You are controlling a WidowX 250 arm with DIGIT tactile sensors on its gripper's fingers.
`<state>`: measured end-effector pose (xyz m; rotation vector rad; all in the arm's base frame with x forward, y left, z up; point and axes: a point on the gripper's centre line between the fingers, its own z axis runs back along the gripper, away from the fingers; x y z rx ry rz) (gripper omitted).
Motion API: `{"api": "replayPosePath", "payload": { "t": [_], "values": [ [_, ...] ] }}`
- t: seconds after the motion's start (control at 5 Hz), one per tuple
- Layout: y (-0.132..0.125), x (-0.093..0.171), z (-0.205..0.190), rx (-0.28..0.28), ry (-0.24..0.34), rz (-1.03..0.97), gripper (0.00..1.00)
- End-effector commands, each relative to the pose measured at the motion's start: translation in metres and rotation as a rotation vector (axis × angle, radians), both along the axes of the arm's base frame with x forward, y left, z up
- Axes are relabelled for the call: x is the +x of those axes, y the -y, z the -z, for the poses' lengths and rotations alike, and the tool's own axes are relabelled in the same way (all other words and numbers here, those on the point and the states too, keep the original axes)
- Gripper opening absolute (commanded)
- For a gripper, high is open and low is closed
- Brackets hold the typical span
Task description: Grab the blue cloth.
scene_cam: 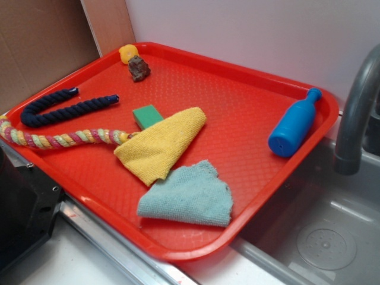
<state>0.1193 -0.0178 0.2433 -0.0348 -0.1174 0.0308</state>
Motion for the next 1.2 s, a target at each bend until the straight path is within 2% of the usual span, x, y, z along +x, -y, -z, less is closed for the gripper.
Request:
{"api": "replayPosePath", "payload": {
  "t": [0.0,0.2,0.4,0.6,1.0],
  "values": [
    [0.0,0.0,0.0,0.0,0.0,0.0,1.0],
    [0.05,0.046,0.05,0.003,0.119,0.249,1.0],
    [0.105,0.061,0.108,0.062,0.01,0.506,1.0],
    [0.122,0.053,0.16,0.041,-0.112,0.759,1.0],
    [0.122,0.053,0.16,0.041,-0.112,0.759,1.0]
  ]
}}
